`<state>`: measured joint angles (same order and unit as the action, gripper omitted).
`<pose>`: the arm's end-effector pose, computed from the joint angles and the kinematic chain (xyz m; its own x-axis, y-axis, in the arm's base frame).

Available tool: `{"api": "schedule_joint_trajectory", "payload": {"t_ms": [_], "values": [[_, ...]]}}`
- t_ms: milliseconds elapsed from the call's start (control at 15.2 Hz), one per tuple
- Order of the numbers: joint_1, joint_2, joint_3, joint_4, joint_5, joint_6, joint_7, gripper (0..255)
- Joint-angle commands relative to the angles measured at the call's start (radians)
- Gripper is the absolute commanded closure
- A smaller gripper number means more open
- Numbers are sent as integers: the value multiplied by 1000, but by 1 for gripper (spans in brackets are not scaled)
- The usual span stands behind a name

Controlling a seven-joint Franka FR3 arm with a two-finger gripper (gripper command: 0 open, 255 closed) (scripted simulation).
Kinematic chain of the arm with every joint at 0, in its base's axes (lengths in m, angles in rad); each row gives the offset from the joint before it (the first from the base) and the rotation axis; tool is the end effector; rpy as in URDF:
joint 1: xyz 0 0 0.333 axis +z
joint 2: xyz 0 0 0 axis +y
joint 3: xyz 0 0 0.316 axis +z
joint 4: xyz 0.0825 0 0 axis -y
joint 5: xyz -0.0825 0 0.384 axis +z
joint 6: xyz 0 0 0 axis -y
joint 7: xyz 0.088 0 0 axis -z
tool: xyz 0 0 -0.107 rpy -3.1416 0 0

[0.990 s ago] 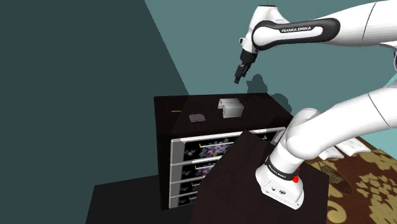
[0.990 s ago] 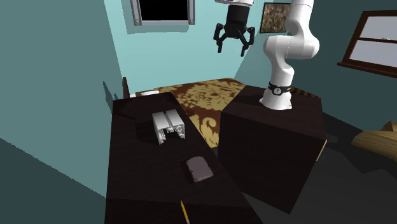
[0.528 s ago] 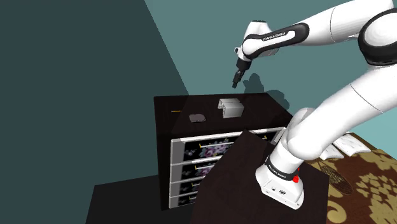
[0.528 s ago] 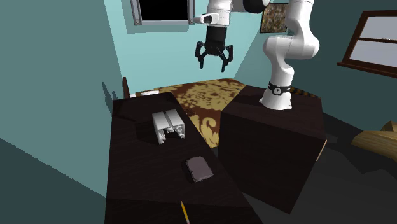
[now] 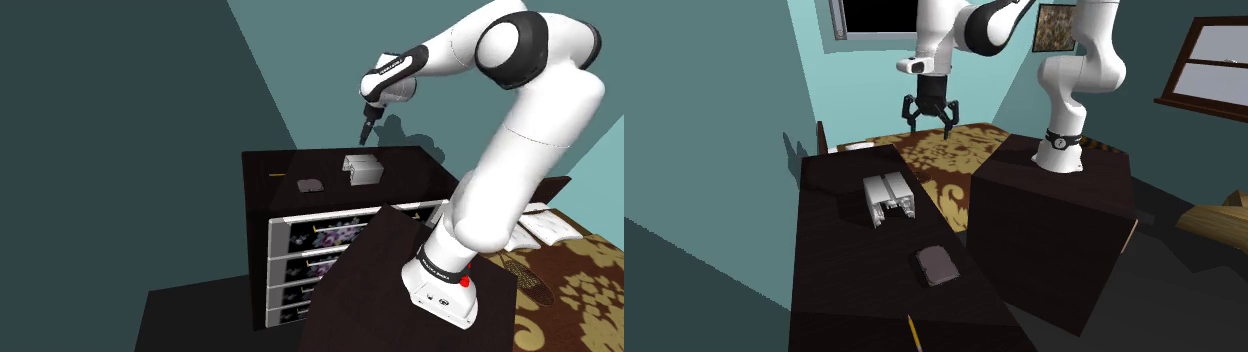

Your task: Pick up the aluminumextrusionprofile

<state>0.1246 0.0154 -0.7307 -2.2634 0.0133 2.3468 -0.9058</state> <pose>0.4340 -0.3002 0.3619 0.9566 0.2880 0.0443 0.2854 -0.9567 0.0567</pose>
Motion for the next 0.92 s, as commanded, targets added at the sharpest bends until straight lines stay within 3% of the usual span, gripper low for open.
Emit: {"api": "schedule_joint_trajectory", "payload": {"t_ms": [0, 396, 858], "values": [[-15, 109, -7, 63, 108, 11, -121, 0], [-161, 396, 92, 265, 338, 13, -375, 0], [-331, 686, 212, 566, 443, -30, -523, 0]]}}
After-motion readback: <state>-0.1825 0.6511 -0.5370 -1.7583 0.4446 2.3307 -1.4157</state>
